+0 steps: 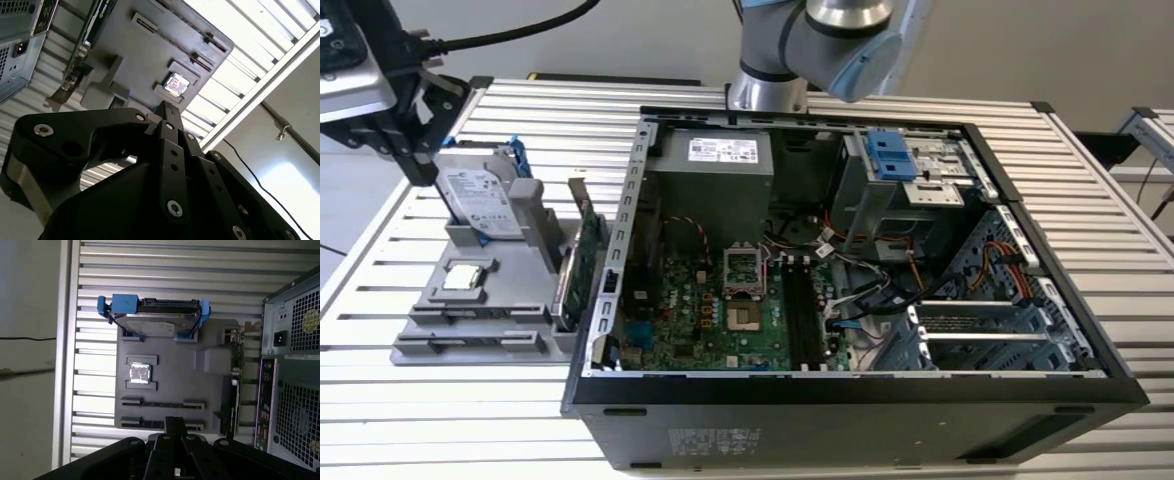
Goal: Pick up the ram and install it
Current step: 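Reach for the ram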
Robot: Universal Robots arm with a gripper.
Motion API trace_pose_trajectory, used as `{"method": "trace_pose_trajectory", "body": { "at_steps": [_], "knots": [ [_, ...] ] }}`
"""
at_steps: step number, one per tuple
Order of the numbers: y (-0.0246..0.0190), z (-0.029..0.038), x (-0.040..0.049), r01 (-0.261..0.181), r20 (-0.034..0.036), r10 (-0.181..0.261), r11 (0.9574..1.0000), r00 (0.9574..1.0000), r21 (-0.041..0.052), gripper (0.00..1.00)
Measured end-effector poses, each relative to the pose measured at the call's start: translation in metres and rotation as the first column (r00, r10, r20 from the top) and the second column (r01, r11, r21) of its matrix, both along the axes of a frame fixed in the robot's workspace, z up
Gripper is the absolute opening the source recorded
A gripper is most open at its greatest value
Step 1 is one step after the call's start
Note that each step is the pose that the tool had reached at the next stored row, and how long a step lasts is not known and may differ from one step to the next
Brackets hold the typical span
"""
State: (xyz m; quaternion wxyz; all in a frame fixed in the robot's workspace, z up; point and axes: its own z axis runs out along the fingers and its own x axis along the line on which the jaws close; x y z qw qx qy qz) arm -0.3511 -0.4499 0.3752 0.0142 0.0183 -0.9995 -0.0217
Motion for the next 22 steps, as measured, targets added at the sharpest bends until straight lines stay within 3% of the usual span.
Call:
{"method": "trace_pose_trajectory", "body": {
  "at_steps": [10,22],
  "knots": [
    [-0.0158,-0.0023,0.0,0.0,0.0,0.0,1.0,1.0,0.0001,0.0],
    [-0.0303,-0.0059,0.0,0.0,-0.0012,0.0,1.0,1.0,0.0,0.0]
  ]
}}
